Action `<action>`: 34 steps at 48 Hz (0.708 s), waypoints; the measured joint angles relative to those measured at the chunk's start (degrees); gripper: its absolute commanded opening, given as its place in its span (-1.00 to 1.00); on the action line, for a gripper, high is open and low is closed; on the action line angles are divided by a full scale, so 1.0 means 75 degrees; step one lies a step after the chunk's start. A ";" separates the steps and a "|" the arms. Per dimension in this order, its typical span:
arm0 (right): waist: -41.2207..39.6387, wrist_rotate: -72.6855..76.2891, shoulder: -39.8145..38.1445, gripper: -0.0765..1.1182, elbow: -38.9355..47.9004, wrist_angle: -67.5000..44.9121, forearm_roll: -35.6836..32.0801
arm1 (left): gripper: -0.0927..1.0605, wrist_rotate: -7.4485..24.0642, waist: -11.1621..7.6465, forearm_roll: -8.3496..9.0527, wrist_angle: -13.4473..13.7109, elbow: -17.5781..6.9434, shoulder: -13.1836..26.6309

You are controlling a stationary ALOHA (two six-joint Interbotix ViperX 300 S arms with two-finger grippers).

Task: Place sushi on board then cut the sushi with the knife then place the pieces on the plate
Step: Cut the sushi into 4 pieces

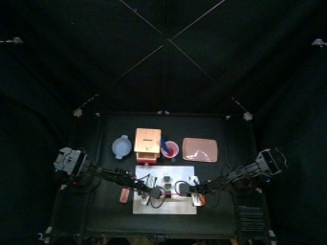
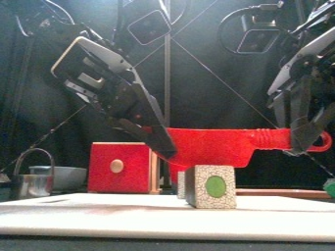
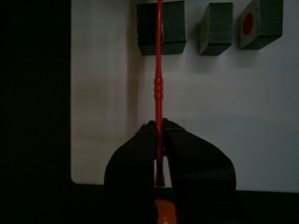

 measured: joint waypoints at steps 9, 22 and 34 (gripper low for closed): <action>-0.0023 -0.0023 0.0000 -0.38 -0.0012 0.0012 -0.0363 | -0.34 0.0000 -0.0012 -0.0129 0.0023 -0.0012 0.0035; -0.0059 -0.0035 0.0012 -0.39 -0.0176 0.0305 -0.0879 | -0.34 0.0000 -0.0023 -0.0164 0.0047 -0.0012 0.0047; -0.0094 -0.0047 0.0047 -0.39 -0.0199 0.0328 -0.1020 | -0.34 0.0000 -0.0023 -0.0188 0.0047 -0.0012 0.0129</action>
